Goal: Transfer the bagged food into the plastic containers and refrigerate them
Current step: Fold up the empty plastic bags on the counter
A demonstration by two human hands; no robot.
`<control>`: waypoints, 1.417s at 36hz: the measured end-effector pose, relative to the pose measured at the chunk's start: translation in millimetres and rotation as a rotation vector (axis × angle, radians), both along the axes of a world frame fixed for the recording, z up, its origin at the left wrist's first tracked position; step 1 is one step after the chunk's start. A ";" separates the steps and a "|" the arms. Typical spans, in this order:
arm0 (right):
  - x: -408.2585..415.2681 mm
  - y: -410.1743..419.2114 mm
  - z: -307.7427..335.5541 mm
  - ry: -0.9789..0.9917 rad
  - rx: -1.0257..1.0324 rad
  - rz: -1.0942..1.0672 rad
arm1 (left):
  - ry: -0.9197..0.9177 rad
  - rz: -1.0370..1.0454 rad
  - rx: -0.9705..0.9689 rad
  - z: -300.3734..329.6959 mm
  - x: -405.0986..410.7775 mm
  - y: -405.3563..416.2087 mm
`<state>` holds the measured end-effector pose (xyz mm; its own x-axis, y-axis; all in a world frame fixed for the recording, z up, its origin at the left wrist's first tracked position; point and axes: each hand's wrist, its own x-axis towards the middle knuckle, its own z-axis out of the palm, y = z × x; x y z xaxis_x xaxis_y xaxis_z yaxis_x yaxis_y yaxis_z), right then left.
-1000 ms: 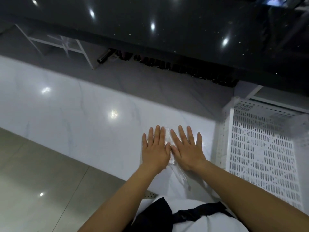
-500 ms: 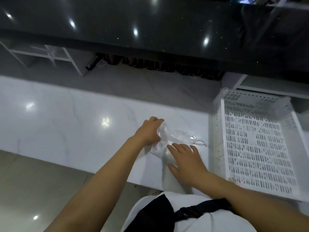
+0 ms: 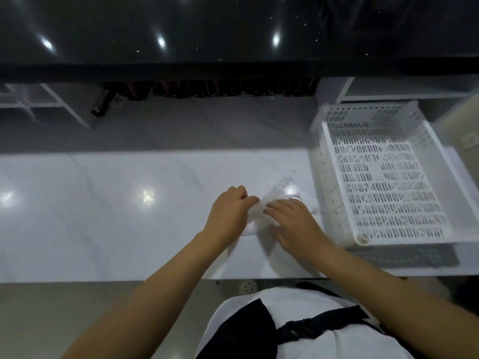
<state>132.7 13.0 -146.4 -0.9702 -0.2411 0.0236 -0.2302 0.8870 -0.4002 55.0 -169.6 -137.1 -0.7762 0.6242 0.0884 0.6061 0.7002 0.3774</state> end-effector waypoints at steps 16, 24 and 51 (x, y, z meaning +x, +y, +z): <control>49.6 -11.7 -18.2 0.237 0.370 0.039 | 0.045 -0.119 0.028 -45.5 84.8 -52.4; 95.5 8.6 -41.7 -0.049 0.336 0.117 | 0.086 -0.101 -0.073 -65.7 121.9 -67.1; 214.3 35.5 47.0 0.005 -0.469 -0.499 | -0.256 -0.114 0.593 45.7 205.5 -3.0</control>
